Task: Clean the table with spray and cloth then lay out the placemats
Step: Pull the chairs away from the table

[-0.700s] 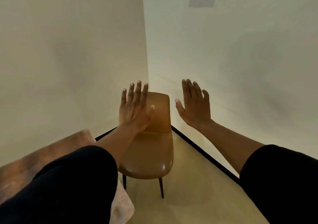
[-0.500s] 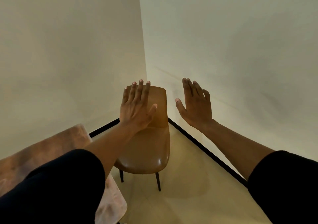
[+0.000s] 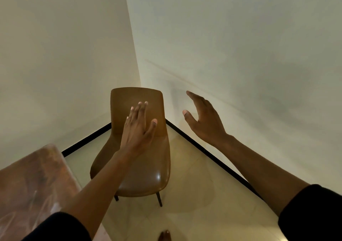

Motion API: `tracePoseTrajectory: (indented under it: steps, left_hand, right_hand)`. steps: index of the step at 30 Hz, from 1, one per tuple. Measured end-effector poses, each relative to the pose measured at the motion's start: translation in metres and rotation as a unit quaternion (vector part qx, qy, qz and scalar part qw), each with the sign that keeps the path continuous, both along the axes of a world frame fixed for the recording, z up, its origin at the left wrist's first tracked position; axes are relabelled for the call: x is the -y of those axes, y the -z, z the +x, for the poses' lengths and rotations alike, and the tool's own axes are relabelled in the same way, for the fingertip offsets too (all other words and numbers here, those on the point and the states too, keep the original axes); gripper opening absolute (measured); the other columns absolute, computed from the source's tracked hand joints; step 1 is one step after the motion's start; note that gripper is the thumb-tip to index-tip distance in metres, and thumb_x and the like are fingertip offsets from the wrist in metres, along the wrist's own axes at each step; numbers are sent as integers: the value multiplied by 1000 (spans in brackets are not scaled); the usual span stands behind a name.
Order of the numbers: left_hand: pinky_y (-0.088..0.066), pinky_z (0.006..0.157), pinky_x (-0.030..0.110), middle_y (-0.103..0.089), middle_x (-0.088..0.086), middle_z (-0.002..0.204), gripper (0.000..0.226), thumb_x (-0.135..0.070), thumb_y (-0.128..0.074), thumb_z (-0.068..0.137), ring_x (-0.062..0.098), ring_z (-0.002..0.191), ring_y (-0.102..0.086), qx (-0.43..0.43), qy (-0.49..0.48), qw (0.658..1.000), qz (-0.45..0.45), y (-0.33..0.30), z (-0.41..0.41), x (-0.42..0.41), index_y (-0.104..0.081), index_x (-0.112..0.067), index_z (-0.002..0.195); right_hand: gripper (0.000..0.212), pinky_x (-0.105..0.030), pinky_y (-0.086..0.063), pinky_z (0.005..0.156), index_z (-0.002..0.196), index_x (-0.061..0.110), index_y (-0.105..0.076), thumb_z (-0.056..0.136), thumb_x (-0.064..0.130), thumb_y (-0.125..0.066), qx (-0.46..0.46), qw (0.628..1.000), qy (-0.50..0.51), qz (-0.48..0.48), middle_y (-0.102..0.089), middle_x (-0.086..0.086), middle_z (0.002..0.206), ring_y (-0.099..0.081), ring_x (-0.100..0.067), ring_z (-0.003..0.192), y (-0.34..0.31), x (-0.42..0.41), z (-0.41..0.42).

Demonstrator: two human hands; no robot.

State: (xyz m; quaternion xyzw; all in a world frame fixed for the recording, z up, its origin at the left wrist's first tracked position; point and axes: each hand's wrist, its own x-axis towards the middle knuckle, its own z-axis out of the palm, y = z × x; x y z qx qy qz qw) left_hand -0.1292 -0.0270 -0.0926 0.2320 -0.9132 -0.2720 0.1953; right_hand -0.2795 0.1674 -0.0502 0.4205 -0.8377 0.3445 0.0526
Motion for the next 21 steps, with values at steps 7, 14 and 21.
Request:
tracePoseTrajectory:
  steps: [7,14,21]
  left_hand:
    - [-61,98,38,-75,-13,119,26,-33,-60,108,3,110,-70,-54,-3,991,123,10,-56,18,-71,-26,130]
    - [-65,90,44,-78,-14,102,15,-33,-60,107,7,96,-75,-6,4,983,181,36,-115,30,-71,-42,105]
    - [-64,90,51,-80,-15,98,15,-44,-57,95,8,96,-76,-5,-71,969,237,56,-181,31,-71,-48,97]
  right_hand:
    - [38,-36,-57,93,139,27,-56,102,34,-58,149,981,64,-103,-63,9,135,-61,-8,116,27,25,-42]
    - [17,-15,-48,75,112,29,-73,99,33,-63,233,970,41,-58,-72,17,96,-64,4,89,45,48,-117]
    - [12,-14,-45,71,103,28,-75,96,30,-67,256,966,-19,-6,-68,16,80,-61,6,76,61,74,-218]
